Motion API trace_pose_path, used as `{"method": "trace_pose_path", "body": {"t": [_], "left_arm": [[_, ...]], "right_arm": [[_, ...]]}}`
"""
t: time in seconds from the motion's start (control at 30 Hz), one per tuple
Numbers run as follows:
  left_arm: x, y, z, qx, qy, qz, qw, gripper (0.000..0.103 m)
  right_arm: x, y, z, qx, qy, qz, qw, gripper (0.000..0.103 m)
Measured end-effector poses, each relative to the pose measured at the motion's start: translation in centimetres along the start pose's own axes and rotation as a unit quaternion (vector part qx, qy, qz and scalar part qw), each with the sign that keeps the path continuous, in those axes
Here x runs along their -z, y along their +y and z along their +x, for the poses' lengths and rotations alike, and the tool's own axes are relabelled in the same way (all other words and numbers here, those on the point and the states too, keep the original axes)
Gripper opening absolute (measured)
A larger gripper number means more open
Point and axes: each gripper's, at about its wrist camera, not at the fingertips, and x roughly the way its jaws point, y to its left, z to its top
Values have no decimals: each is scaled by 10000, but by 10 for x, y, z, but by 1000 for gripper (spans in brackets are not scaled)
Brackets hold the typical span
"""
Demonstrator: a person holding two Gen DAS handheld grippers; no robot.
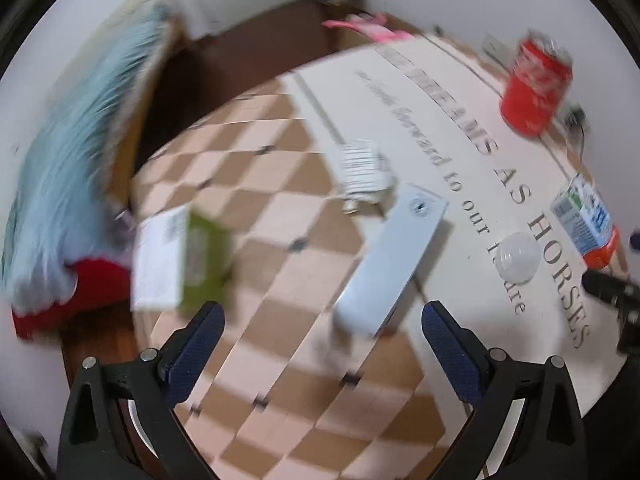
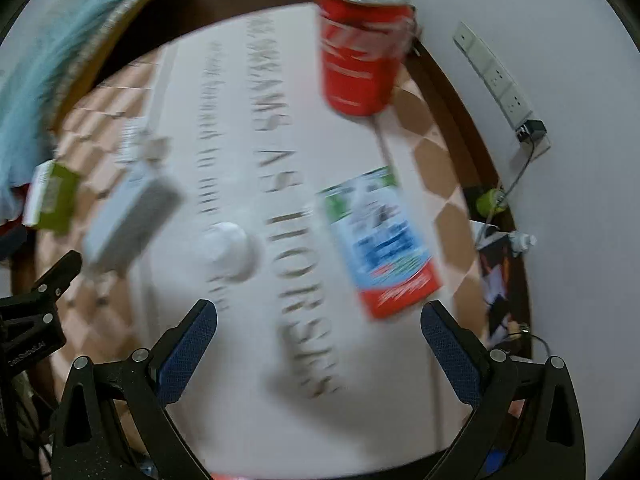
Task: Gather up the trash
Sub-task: 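Swing both tools back toward the table, then grasp the milk carton with the right tool while the left tool grasps the white box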
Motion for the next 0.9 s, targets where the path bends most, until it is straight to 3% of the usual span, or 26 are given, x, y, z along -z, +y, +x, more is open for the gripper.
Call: {"method": "trace_pose_path", "body": {"t": [0.1,0.23,0.37,0.4,0.5,0.57,0.63,0.9], "left_arm": [[-15,-17,25,121,258,472,9985,100],[-25,-26,50,300,651,706,9949,79],[-27,-28,58,448,723,675,9941,78],[-28,-28,58,496,722,669,9939,76],[-27,-29,55,773,770,606,9922,57],[-27,-32,53,923,786,587,9909,40],[-27,-37,51,869,757,641,9913,34],[-20,-34,11,657,290,212,9972,32]], "right_arm": [[-18,-9,17,190,197,-111,9996,103],[-38,-16,38,358,480,-288,9978,103],[-48,-21,51,528,658,-478,9953,103],[-49,-23,55,510,722,-503,9948,101],[-49,-26,62,382,850,-491,9944,81],[-50,-28,61,170,872,-439,9951,70],[-47,-27,59,103,840,-495,9952,61],[-35,-12,26,-92,446,-475,9978,57]]}}
